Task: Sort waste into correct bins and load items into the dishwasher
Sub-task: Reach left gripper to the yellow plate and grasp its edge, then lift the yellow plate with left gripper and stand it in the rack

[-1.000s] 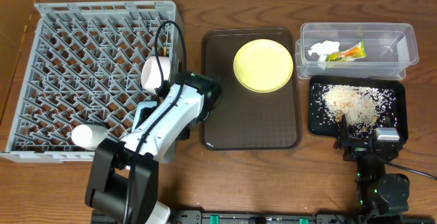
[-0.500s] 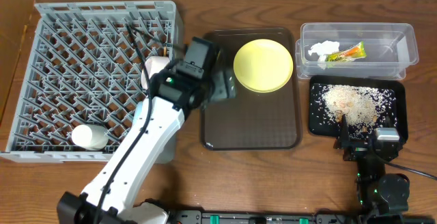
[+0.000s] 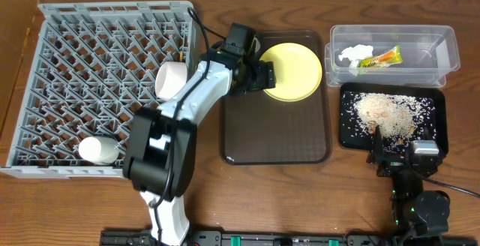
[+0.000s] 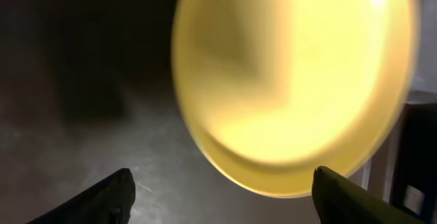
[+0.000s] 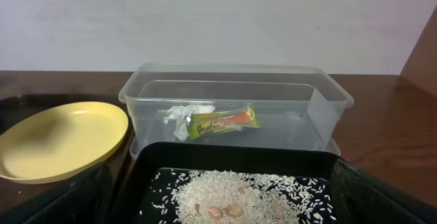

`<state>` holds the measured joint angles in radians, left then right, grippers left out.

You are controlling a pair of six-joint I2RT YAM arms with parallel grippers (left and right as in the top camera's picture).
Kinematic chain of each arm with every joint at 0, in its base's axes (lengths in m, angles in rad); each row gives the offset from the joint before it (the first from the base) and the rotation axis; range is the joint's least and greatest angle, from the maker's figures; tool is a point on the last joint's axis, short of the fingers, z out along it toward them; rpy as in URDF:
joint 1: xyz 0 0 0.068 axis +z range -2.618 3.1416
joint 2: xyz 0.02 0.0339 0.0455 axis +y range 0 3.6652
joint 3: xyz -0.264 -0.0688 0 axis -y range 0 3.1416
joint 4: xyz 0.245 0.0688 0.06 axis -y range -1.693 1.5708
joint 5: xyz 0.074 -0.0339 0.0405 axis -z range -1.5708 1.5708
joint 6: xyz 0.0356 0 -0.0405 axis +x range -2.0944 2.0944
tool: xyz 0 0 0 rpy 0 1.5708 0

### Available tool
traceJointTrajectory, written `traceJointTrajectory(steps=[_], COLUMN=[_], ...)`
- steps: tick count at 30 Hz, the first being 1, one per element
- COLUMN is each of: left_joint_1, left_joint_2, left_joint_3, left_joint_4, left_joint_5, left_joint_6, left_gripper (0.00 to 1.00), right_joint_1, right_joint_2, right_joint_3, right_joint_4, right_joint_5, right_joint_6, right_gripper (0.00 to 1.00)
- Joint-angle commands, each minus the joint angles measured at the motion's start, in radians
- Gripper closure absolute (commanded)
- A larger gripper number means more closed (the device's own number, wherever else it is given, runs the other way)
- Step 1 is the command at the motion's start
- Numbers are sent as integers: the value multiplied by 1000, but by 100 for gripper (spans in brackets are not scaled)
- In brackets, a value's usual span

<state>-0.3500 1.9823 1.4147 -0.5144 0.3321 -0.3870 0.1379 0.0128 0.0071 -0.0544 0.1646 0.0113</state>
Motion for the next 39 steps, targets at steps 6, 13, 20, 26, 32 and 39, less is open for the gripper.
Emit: traceJointTrajectory(steps=[6, 13, 20, 26, 32, 39], left_joint_1=[73, 85, 85, 89, 128, 189], left_joint_2=[176, 259, 296, 295, 257, 55], left_joint_3=[26, 26, 16, 16, 16, 16], left_joint_4=[111, 181, 180, 188, 211, 206], left_joint_5=[230, 334, 330, 374, 506, 529], left_joint_6=[-114, -153, -149, -87, -58, 3], left_gripper=[30, 49, 78, 92, 92, 92], right_joint_1=[-24, -24, -24, -24, -24, -24], right_joint_2=[-3, -3, -3, -3, -3, -3], right_joint_3=[-2, -2, -2, -2, -2, -2], right_joint_4=[-3, -3, -3, -3, -3, -3], right_joint_5=[-1, -1, -1, -1, -1, -1], right_joint_6=[10, 10, 10, 10, 10, 10], right_gripper=[1, 1, 1, 1, 1, 1])
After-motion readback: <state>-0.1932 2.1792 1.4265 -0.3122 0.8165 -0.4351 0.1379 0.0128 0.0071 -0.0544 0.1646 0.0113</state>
